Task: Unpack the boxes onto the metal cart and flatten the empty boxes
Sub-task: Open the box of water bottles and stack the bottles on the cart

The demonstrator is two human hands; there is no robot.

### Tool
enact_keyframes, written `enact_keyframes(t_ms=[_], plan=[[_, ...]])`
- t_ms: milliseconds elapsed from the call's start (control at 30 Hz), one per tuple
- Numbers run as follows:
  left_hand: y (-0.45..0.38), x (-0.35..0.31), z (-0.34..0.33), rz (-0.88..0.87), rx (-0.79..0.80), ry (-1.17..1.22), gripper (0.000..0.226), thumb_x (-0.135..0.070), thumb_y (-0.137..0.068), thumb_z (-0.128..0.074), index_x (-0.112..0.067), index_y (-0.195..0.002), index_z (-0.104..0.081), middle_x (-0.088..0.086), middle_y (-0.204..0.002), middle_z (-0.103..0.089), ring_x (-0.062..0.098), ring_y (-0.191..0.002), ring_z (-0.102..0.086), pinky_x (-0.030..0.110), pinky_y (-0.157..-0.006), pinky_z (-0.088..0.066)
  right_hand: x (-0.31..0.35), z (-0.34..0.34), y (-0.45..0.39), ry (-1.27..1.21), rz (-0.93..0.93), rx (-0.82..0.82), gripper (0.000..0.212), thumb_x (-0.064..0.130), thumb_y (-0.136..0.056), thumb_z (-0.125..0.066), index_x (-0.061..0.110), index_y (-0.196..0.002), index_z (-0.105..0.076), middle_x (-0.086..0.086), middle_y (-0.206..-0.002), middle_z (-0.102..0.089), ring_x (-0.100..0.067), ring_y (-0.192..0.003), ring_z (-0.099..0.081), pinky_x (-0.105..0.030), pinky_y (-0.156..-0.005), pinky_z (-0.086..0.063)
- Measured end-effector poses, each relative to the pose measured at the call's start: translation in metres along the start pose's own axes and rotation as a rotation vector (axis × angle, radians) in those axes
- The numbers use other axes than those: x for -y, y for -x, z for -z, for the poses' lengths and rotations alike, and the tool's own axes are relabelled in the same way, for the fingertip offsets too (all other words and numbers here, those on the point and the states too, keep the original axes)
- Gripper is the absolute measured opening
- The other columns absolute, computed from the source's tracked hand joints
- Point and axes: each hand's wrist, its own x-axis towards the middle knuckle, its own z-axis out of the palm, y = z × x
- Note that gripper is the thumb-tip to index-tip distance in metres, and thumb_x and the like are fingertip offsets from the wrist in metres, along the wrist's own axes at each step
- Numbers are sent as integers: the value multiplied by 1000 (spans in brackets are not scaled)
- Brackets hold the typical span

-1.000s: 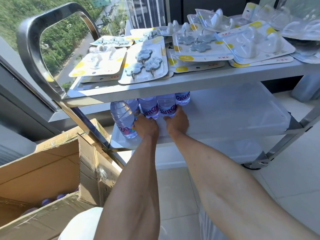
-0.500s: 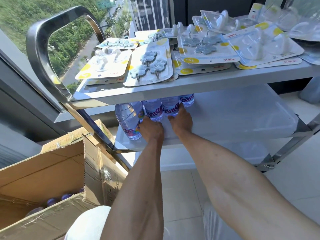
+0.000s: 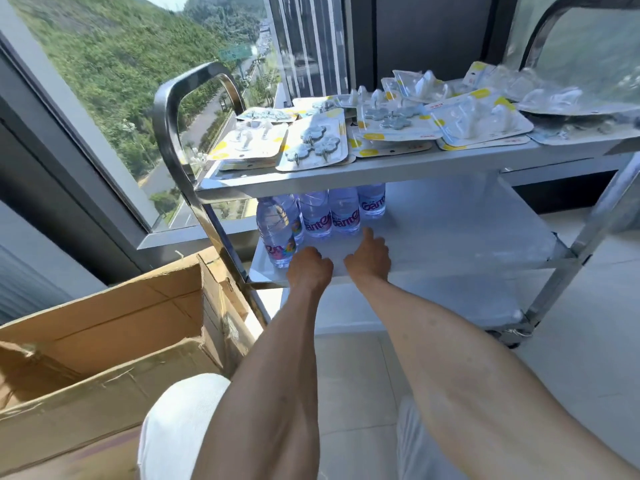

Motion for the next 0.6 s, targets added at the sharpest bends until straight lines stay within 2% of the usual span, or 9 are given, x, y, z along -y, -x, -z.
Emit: enact_keyframes(t_ms=[67, 200, 300, 400, 500, 600], plan=[[14, 10, 10, 1, -5, -21, 16, -23, -80, -51, -10, -81, -61, 9, -81, -59, 34, -88, -62, 30, -69, -43, 4, 4, 16, 70, -14, 34, 67, 23, -84, -66, 19, -141, -32, -15, -131, -45, -33, -120, -48, -43, -95, -42], [44, 37, 34, 11, -98, -176, 22, -23, -78, -50, -9, -92, -60, 17, -99, -63, 40, -97, -60, 33, -72, -41, 7, 5, 49, 134, 52, 47, 55, 24, -84, -63, 16, -134, -40, -15, -129, -47, -34, -118, -47, -44, -98, -40], [62, 55, 61, 65, -151, -233, 25, -22, -77, -51, -12, -97, -63, 17, -103, -65, 38, -99, -62, 34, -75, -45, 9, 5, 70, 123, 152, 97, 42, 17, -86, -58, 12, -126, -47, -15, -125, -48, -34, -114, -50, -40, -92, -44], [72, 76, 89, 127, -203, -240, 23, -19, -78, -54, -14, -96, -67, 15, -102, -67, 37, -98, -63, 32, -75, -45, 17, 5, 86, 71, 270, 185, 35, 13, -85, -55, 10, -120, -52, -16, -118, -58, -35, -105, -58, -33, -81, -46], [80, 97, 122, 174, -268, -257, 21, -15, -78, -55, -15, -93, -68, 14, -98, -69, 34, -95, -65, 29, -71, -42, 40, 5, 106, 22, 396, 230, 32, 17, -83, -59, 11, -115, -61, -15, -111, -66, -35, -102, -61, -32, -81, -48], [86, 127, 157, 244, -189, -363, 26, -21, -81, -57, -14, -104, -66, 14, -106, -68, 32, -102, -63, 32, -79, -46, 79, -6, 131, -8, 520, 234, 21, 16, -80, -59, 7, -99, -64, -17, -94, -68, -37, -92, -63, -34, -74, -50]])
